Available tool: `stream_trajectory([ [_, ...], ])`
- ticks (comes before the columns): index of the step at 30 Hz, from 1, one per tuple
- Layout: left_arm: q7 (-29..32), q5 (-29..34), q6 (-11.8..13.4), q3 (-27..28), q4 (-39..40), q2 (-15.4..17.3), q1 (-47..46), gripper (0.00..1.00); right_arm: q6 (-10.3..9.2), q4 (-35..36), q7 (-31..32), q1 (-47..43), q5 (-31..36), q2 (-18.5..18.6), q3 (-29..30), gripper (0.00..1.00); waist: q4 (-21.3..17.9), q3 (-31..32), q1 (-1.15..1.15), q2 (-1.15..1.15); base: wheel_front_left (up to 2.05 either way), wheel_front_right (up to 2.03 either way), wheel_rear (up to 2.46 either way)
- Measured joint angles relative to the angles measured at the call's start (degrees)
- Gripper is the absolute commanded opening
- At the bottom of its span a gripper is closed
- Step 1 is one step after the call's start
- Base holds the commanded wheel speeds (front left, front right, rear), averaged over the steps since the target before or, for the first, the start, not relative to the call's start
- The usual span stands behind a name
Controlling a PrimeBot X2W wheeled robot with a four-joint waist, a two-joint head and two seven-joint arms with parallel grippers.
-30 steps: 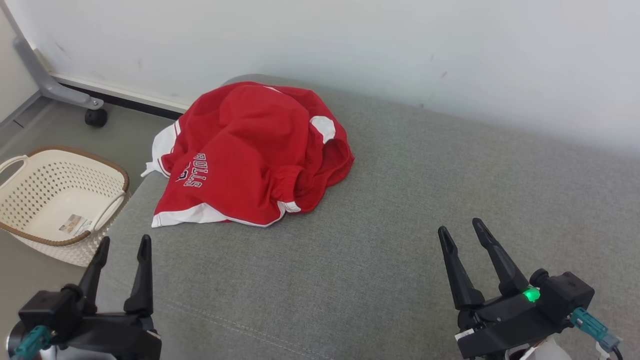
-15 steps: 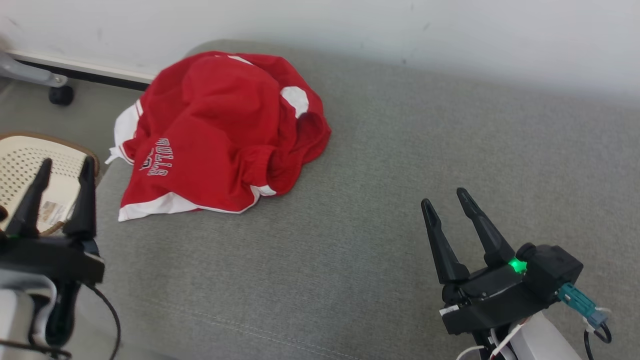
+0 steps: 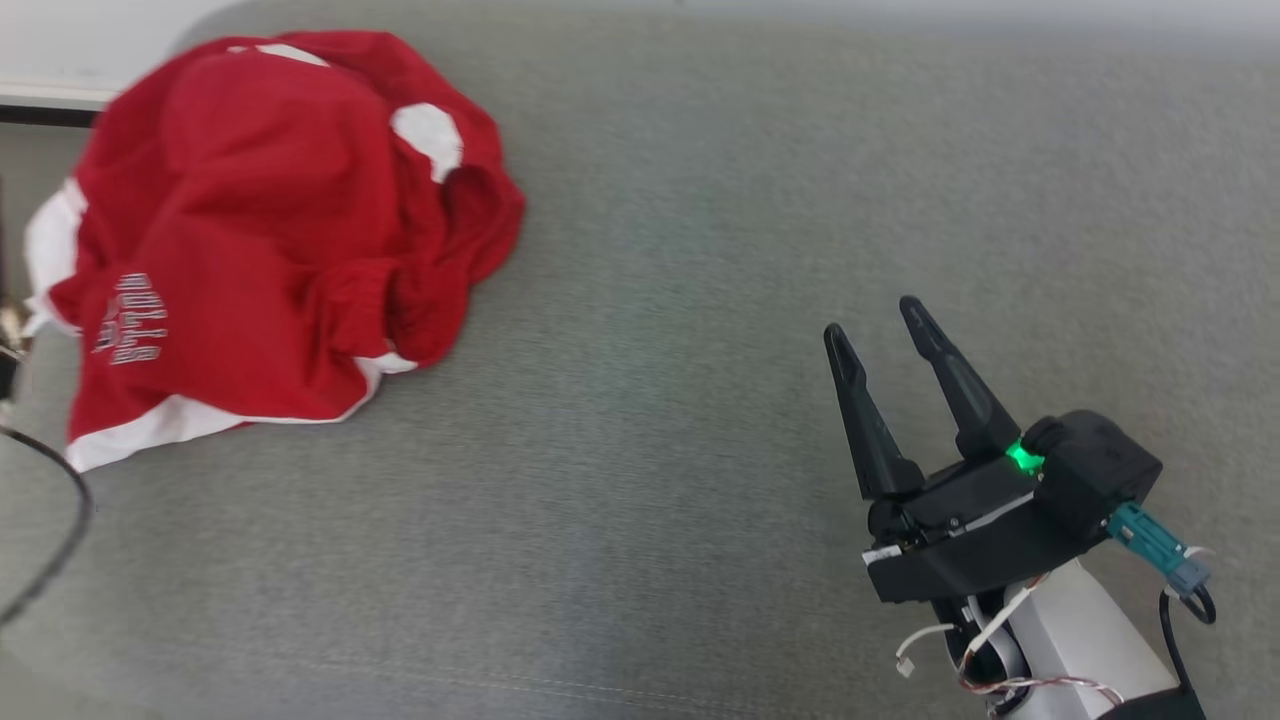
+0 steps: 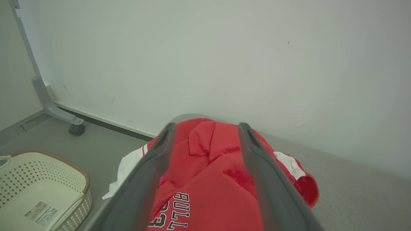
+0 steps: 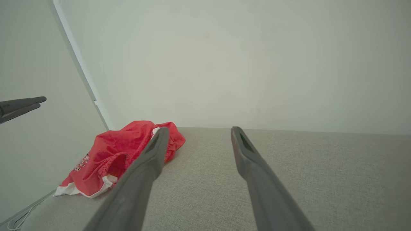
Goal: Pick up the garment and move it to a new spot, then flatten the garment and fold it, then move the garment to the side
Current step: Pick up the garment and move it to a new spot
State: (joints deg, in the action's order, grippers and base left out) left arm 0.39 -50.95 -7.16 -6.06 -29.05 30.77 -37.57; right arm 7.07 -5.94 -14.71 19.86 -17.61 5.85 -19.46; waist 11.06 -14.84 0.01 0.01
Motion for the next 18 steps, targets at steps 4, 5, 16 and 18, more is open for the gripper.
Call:
stream_trajectory([
  [4,3.47,-2.13,-0.35,-0.1,-3.2,2.49,-4.92,1.0,0.0,-0.12,0.0,1.2,0.22,-0.08,-0.13,1.0,-2.61,-2.13,0.0,0.0,0.0,0.0,0.0],
  [5,4.48,-2.49,-0.35,-0.47,-3.57,3.11,-5.88,1.0,0.0,-0.16,0.0,1.4,0.36,-0.09,-0.25,1.0,-3.22,-2.65,0.0,0.0,0.0,0.0,0.0],
  [16,13.85,-7.09,-0.37,-3.74,-10.7,8.47,-11.74,1.0,0.0,-0.53,0.0,4.28,0.97,-0.75,-1.35,1.0,-9.21,-8.19,0.0,0.0,0.0,0.0,0.0],
  [18,15.69,-8.02,-0.37,-4.38,-11.65,9.14,-11.84,1.0,0.0,-0.52,0.0,4.61,1.05,-0.85,-1.32,1.0,-10.21,-8.99,0.0,0.0,0.0,0.0,0.0],
])
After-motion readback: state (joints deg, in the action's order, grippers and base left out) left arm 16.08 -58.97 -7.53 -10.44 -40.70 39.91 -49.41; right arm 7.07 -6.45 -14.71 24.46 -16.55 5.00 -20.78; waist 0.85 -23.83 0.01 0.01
